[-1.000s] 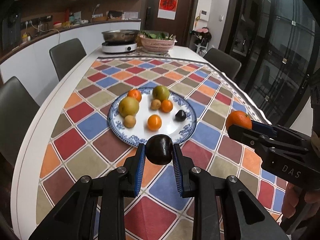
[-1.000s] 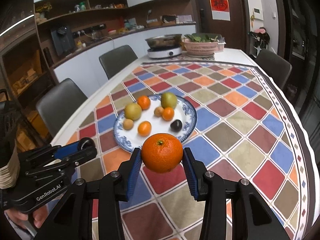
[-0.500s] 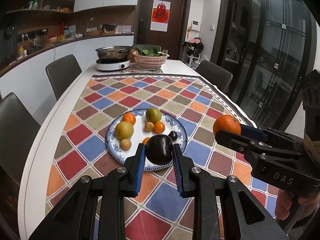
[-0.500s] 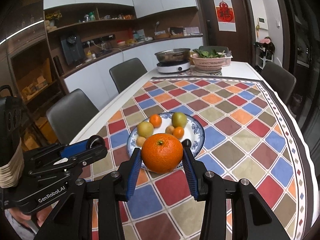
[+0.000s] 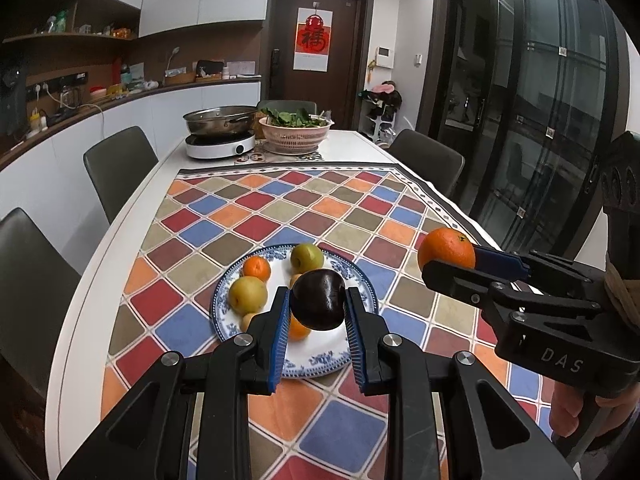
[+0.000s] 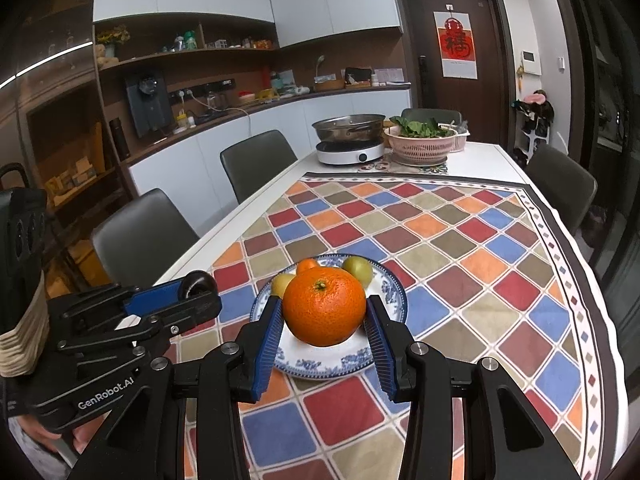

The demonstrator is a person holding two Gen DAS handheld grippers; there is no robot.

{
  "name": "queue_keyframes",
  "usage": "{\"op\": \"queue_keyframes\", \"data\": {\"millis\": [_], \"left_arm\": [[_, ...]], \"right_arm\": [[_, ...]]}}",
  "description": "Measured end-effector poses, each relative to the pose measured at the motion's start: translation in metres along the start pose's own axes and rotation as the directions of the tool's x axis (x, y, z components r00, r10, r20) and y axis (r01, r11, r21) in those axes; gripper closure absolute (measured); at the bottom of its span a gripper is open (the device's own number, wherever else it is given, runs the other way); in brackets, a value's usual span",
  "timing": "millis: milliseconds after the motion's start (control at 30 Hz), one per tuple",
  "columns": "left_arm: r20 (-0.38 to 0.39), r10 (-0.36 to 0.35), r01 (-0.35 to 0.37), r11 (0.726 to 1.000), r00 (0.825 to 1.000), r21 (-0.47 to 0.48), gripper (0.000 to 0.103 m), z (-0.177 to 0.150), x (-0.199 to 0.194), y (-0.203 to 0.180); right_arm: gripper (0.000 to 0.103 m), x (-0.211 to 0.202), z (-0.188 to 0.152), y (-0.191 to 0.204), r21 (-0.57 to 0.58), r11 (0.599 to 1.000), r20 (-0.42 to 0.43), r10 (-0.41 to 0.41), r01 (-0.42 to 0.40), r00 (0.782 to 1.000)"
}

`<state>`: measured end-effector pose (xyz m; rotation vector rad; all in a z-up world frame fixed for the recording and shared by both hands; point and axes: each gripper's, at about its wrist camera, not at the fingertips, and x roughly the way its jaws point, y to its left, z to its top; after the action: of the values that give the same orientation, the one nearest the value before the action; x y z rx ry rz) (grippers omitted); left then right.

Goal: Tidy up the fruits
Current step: 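Lift and carry the mandarin and plum with both grippers over the plate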

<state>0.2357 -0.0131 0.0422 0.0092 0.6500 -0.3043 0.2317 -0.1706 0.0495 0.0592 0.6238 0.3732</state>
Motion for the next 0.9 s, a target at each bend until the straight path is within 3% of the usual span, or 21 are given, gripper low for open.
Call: {"op": "queue_keyframes", "data": {"millis": [400,900], "left_arm": [[-0.039,0.000,0.000,1.000,0.999,-0.005,0.076,0.013,0.040,0.016],[-0.150,-0.018,0.015,1.000,0.989,-0.023,0.076,0.015,0.105,0.044]], "right_arm": [[0.060,0.038,0.013,-0.011,0.003,1.000,-0.028,-0.001,0.001,1.000],[0.060,0.100,0.012,-0.024,0.019,1.000,-0.120,0.000,0.002,0.993]]}}
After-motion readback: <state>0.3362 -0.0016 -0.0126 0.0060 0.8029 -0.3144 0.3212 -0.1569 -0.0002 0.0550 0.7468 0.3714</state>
